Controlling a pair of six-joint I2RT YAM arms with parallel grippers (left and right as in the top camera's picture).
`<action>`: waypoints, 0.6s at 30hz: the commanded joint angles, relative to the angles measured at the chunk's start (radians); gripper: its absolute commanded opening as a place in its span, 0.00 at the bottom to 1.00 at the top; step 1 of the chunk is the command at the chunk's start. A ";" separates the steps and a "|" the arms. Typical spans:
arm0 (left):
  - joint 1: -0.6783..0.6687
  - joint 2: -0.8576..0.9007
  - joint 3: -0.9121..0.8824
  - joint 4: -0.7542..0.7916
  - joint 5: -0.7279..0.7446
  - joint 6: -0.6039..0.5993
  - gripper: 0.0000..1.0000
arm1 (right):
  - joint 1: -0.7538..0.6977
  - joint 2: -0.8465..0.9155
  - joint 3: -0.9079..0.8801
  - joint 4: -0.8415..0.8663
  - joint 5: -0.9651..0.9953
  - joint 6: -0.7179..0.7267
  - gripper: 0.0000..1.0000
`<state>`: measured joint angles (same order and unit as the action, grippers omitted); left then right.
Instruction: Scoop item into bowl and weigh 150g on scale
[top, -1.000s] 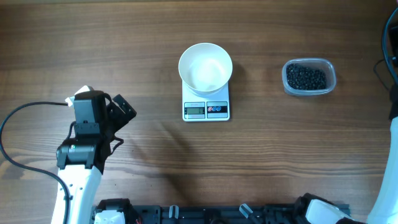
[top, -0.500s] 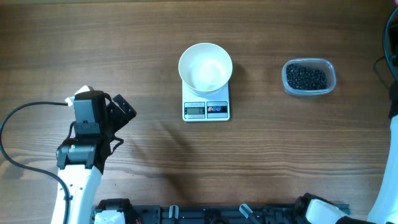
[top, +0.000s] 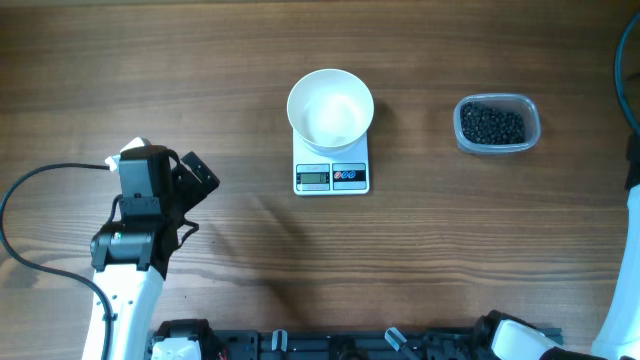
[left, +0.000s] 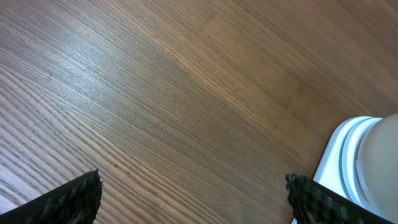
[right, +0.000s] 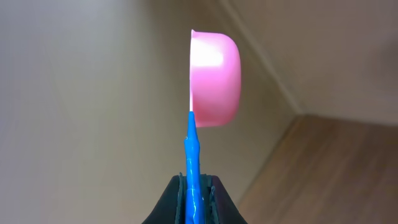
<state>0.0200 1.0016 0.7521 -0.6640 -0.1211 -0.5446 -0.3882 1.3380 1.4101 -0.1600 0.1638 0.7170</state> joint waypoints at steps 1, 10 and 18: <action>0.005 0.003 -0.002 0.000 0.009 -0.013 1.00 | -0.002 0.013 0.018 -0.026 0.075 -0.196 0.04; 0.005 0.003 -0.002 0.000 0.009 -0.013 1.00 | -0.003 0.014 0.016 -0.071 0.076 -0.221 0.05; 0.005 0.003 -0.002 0.000 0.009 -0.013 1.00 | -0.003 0.027 0.015 -0.098 0.075 -0.220 0.04</action>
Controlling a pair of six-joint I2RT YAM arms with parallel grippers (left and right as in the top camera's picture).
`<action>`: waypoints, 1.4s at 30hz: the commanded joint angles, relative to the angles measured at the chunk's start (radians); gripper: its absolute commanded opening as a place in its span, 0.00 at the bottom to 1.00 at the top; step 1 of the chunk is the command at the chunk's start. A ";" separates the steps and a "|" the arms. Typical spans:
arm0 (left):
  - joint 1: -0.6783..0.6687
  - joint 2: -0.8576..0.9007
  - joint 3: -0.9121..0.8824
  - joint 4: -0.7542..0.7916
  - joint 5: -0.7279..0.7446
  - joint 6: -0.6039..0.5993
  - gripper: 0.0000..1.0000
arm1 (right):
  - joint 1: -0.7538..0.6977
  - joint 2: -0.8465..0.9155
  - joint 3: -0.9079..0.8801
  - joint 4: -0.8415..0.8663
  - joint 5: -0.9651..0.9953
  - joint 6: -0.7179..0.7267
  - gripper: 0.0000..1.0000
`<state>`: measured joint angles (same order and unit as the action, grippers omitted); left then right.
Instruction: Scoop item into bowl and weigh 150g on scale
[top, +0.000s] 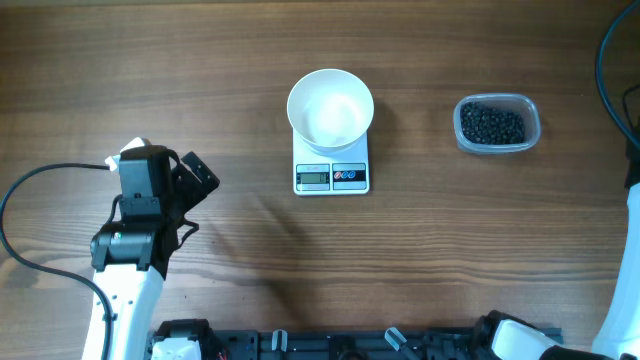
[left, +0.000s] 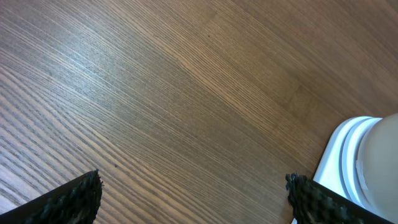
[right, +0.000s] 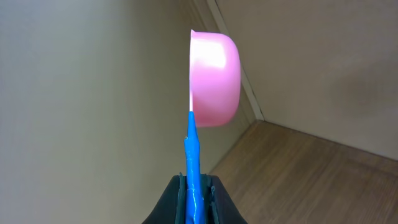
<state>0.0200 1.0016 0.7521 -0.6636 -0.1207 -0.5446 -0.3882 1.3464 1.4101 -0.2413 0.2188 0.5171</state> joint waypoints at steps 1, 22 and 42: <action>0.005 0.003 -0.002 0.000 0.009 -0.013 1.00 | -0.003 0.019 0.015 -0.027 0.020 -0.020 0.04; 0.005 0.003 -0.002 0.001 0.010 -0.013 1.00 | -0.002 0.009 0.015 -0.153 -0.558 -0.152 0.04; -0.302 -0.069 -0.002 0.020 0.334 0.357 1.00 | -0.002 0.007 0.015 -0.262 -0.588 -0.200 0.04</action>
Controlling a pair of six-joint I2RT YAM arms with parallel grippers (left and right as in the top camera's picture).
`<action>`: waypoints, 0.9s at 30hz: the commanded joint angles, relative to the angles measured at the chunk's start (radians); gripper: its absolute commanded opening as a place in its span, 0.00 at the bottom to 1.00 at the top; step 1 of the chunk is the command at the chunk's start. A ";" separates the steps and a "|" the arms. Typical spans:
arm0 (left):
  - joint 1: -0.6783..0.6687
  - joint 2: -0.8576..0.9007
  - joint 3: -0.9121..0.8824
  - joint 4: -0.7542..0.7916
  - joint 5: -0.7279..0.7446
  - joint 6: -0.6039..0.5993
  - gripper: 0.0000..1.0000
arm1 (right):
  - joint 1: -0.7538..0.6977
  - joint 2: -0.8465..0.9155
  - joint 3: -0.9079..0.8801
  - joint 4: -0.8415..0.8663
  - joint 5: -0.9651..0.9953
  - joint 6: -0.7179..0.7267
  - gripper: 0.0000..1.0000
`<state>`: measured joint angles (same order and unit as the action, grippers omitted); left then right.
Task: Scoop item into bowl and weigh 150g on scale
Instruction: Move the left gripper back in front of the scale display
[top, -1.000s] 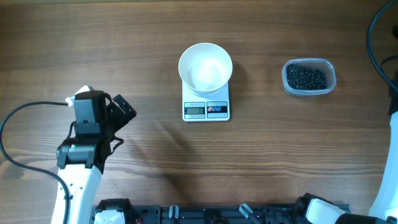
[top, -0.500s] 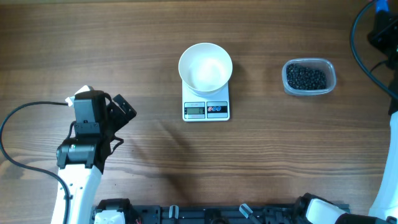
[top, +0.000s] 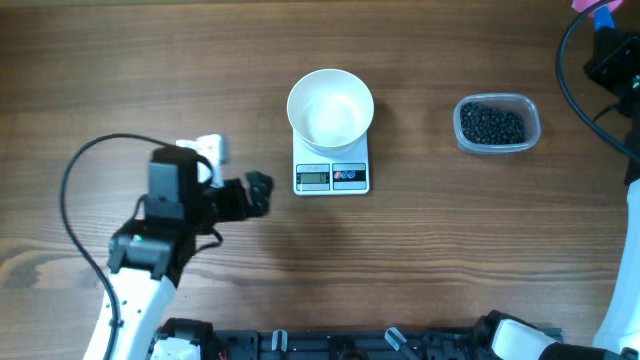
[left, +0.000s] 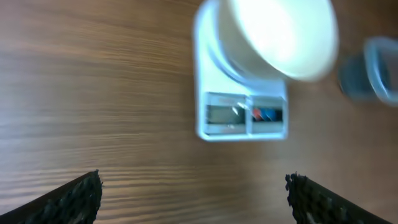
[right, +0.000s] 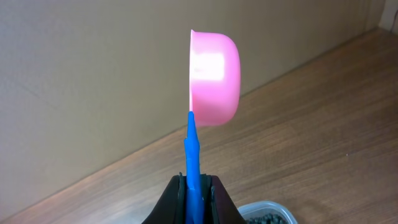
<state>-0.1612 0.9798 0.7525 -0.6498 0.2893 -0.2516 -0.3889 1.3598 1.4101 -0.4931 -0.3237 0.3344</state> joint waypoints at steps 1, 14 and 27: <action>-0.163 -0.055 -0.003 0.008 -0.122 0.058 1.00 | -0.001 -0.006 0.015 -0.015 -0.055 -0.017 0.04; -0.435 0.004 -0.003 0.077 -0.395 0.049 1.00 | -0.002 -0.007 0.015 -0.055 -0.097 -0.021 0.05; -0.435 0.030 -0.003 0.138 -0.395 0.051 1.00 | -0.002 -0.011 0.015 -0.077 -0.097 -0.021 0.04</action>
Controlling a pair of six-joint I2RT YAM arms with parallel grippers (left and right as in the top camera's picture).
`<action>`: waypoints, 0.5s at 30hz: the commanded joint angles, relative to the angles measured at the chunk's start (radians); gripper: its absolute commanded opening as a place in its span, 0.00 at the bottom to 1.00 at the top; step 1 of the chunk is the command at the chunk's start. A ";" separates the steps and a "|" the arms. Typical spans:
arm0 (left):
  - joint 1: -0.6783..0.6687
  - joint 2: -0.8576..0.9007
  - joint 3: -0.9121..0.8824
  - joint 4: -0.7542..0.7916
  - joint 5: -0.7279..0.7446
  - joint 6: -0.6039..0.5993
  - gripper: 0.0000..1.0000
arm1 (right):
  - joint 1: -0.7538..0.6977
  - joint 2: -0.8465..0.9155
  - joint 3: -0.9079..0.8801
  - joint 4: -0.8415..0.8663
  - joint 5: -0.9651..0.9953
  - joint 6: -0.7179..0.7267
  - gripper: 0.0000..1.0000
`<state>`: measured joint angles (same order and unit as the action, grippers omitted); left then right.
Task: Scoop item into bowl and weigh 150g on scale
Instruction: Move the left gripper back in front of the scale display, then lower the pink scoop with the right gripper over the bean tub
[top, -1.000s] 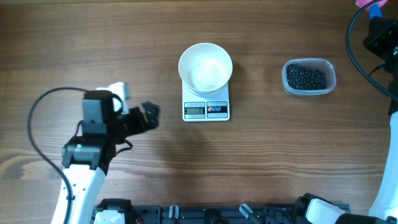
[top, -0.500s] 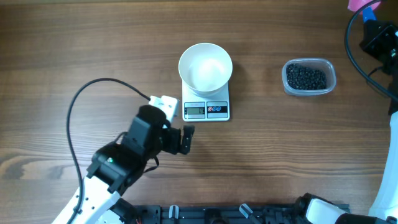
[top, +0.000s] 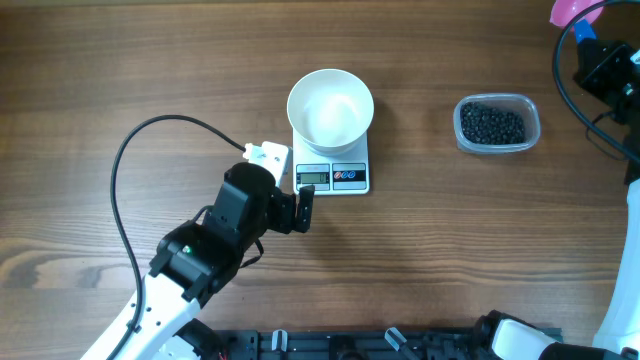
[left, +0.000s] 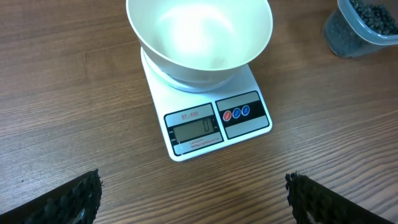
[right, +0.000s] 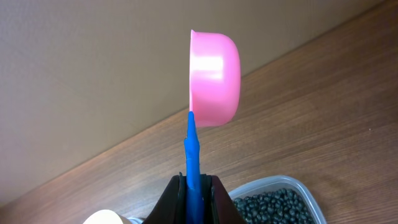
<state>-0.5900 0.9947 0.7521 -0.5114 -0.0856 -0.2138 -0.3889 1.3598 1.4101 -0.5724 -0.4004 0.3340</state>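
A white bowl (top: 331, 110) stands on the white kitchen scale (top: 332, 176), whose display (left: 194, 129) reads 0. The bowl (left: 199, 34) looks empty. My left gripper (top: 303, 208) sits just in front of the scale, open, with its fingers (left: 68, 199) wide apart and nothing between them. A clear tub of dark beans (top: 497, 124) stands to the right of the scale. My right gripper (right: 196, 186) is shut on the blue handle of a pink scoop (right: 214, 78), held upright in the air. In the overhead view the scoop (top: 570, 10) is at the top right corner, beyond the tub.
A black cable (top: 150, 170) loops from the left arm over the wood table (top: 150, 60). Another cable (top: 565, 70) hangs by the right arm near the tub. A plain wall rises behind the table's far edge in the right wrist view.
My left gripper has moved right, from a short way left of the scale to just in front of it, still open. The right gripper with the scoop has shifted slightly toward the bean tub.
At first my left gripper rested open at the table's left side, and the right one held the scoop outside the overhead view. Then the left arm was nearer the scale and the right gripper showed at the top right corner. Now the left gripper faces the scale.
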 joint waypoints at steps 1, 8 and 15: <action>-0.006 0.021 -0.002 -0.005 -0.019 0.020 1.00 | -0.002 -0.011 0.015 0.002 -0.021 -0.020 0.04; -0.006 0.049 -0.002 -0.016 -0.013 0.027 1.00 | -0.002 -0.011 0.015 -0.001 -0.021 -0.021 0.04; -0.006 0.049 -0.002 -0.016 -0.013 0.027 1.00 | -0.002 -0.014 0.016 -0.044 -0.021 -0.104 0.04</action>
<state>-0.5900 1.0428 0.7521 -0.5270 -0.0853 -0.2028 -0.3889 1.3598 1.4101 -0.6003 -0.4007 0.3069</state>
